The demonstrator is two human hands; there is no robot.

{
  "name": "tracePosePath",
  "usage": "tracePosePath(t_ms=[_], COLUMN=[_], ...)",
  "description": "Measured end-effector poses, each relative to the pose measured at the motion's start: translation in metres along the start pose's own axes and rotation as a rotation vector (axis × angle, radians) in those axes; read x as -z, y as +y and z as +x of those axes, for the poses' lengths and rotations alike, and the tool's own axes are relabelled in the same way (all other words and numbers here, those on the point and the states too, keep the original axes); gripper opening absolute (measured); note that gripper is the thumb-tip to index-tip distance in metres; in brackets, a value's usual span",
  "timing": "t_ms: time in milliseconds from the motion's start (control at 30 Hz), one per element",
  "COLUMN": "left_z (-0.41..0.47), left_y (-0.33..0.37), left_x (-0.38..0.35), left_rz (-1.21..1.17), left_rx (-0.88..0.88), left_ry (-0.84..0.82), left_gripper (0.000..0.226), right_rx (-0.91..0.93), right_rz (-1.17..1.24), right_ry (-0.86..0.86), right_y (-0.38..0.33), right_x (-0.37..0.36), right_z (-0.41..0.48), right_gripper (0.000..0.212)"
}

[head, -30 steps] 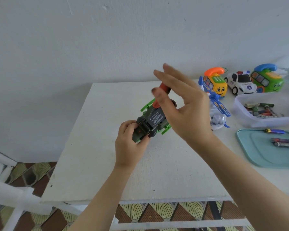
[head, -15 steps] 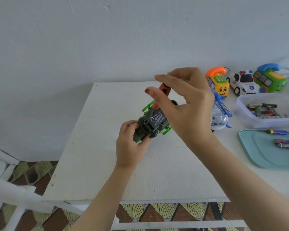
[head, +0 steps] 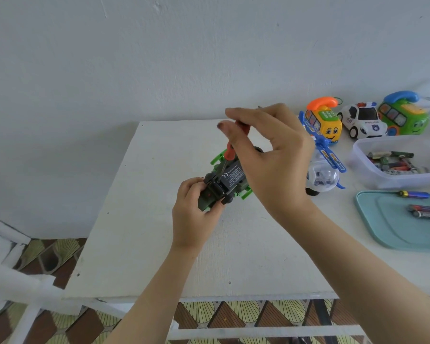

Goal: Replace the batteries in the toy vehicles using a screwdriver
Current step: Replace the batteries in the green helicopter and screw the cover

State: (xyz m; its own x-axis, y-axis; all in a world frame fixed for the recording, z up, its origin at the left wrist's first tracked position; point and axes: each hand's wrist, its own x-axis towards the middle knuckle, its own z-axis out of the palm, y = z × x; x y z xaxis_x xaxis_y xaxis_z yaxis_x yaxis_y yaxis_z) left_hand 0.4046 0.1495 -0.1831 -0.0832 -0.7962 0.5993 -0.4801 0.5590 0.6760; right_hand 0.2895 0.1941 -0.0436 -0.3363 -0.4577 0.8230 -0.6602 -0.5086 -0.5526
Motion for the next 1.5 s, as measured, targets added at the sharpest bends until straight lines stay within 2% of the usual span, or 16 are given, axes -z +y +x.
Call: tracePosePath(t_ms=[200,400,600,733,833,933,1033,1167,1300,1500], left_z=[0.001,0.0,0.0,0.0,0.0,0.001,0.001,0.001,0.001,0.002], left_y=[-0.001,0.0,0.0,0.001,0.001,0.002,0.003,0.003,0.002,0.001], left_x=[-0.001,-0.001,0.0,0.0,-0.001,0.0,0.0,0.001,0.0,0.0], left_rz=[0.007,0.024,0.022,0.031,0.027,0.031,0.027,0.027,0.029,0.045], left_rx=[0.002,-0.002,0.014,0.007,0.012,0.019,0.023,0.012,0.02,0.037], left_ry=[0.0,-0.004,-0.007,-0.002,0.0,0.002,0.007,0.002,0.018,0.034], left_gripper=[0.033,0.033,0.033,0.035,0.035,0.034,0.034,0.034,0.035,0.033], right_rx=[0.049,0.159,0.101,0.098,0.023,-0.05,-0.02,0.028,-0.022,-0.06], right_rz=[0.026,-0.051,-0.005,-0.002,0.037,0.075,0.046,0.027,0.01,0.036], right_ry=[-0.133,-0.027,-0.156,-0.034,0.047,0.008,-0.086,0.034,0.133,0.01], right_y=[0.005,0.008,0.011,0.012,0.015,0.017,0.015,0.01,0.014,0.011], right_x=[0.001,-0.005,0.0,-0.001,-0.005,-0.005,-0.003,-0.001,-0.003,0.0], right_z=[-0.004,-0.006,-0.007,-0.002,-0.002,-0.004,-0.004,0.003,0.001,-0.002], right_gripper=[0.022,0.014,0.023,0.029,0.018,0.016,0.02,0.021,0.013,0.014])
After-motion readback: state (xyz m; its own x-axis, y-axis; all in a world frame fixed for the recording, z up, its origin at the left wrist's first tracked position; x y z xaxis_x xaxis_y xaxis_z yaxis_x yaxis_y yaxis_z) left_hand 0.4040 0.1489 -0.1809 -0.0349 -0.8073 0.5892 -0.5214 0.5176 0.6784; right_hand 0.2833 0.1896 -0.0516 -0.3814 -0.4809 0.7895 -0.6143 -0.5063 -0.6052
